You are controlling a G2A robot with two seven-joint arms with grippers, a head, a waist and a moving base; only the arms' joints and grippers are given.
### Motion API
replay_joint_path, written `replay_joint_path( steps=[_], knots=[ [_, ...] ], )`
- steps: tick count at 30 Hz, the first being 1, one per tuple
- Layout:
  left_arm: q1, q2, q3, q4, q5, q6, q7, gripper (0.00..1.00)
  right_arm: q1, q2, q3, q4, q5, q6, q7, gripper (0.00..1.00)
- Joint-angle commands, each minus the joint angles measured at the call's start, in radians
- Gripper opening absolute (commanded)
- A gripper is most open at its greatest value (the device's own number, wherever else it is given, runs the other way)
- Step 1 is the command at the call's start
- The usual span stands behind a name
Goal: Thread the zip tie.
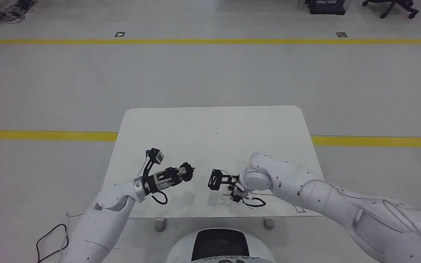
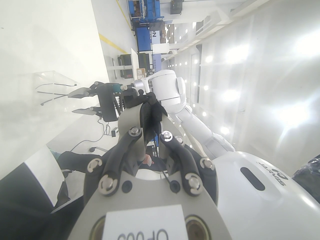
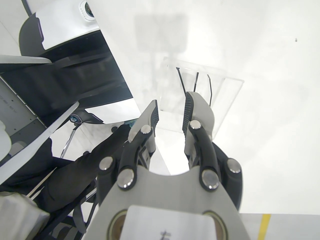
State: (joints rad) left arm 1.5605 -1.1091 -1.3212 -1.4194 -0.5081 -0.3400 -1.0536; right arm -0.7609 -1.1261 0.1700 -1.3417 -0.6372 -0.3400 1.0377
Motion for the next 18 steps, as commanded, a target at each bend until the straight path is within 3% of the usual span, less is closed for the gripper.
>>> replay_joint_path(
  steps=[1, 4, 6, 18],
  knots=[
    [0.000, 0.000, 0.000, 0.000, 0.000, 0.000, 0.000, 0.00, 0.001, -0.004, 0.000, 0.009, 0.014, 0.000, -0.001, 0.18],
    [0.000, 0.000, 0.000, 0.000, 0.000, 0.000, 0.000, 0.00, 0.004, -0.008, 0.000, 0.023, 0.029, 0.000, -0.001, 0.08],
    [0.000, 0.000, 0.000, 0.000, 0.000, 0.000, 0.000, 0.00, 0.005, -0.011, 0.000, 0.031, 0.034, 0.000, 0.002, 0.07],
    [0.000, 0.000, 0.000, 0.000, 0.000, 0.000, 0.000, 0.00, 0.002, -0.033, 0.000, 0.076, 0.043, 0.000, 0.013, 0.11]
  ],
)
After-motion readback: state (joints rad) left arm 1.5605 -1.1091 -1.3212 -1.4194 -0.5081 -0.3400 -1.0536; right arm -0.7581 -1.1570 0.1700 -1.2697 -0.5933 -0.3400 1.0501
